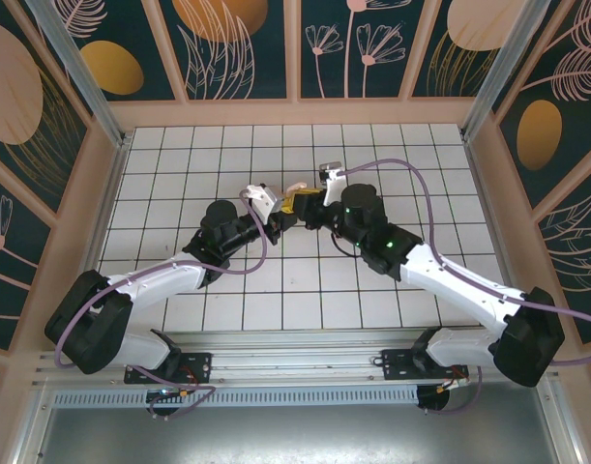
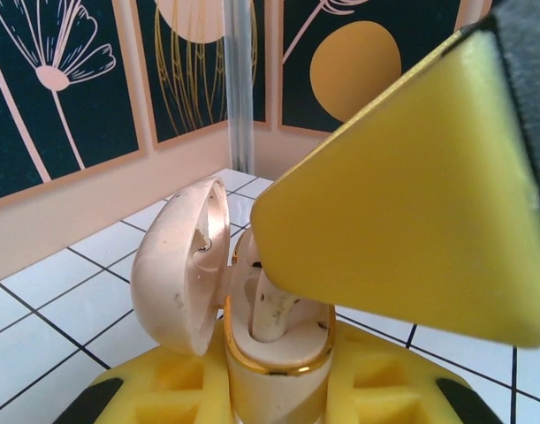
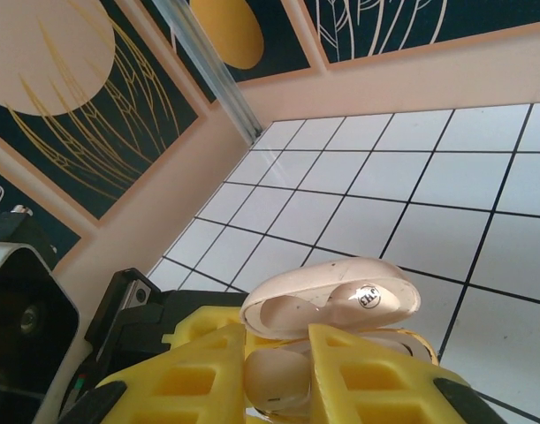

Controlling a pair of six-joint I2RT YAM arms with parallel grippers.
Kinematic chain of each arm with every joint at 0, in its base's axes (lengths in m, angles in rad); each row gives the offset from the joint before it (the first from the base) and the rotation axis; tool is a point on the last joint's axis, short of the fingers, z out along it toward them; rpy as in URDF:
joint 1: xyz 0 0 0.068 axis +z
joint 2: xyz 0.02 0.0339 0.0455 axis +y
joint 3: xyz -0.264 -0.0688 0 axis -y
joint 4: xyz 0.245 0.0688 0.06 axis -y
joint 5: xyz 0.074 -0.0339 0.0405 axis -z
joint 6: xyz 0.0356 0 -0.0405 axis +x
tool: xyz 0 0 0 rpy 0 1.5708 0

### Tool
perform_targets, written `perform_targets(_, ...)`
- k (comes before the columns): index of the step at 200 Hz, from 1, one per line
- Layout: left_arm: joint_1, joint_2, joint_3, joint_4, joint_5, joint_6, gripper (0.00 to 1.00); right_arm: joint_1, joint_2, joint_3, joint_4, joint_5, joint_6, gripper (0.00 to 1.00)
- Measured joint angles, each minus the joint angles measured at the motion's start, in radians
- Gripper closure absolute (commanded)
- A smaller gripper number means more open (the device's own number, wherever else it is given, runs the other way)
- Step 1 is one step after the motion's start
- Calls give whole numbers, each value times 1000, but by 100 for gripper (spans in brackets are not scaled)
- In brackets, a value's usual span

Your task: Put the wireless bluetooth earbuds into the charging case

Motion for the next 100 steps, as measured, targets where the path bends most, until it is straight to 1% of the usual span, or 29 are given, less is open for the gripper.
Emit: perform_targets(100, 2, 0, 20, -50, 56, 0, 85, -64, -5, 58, -152, -148, -121, 77)
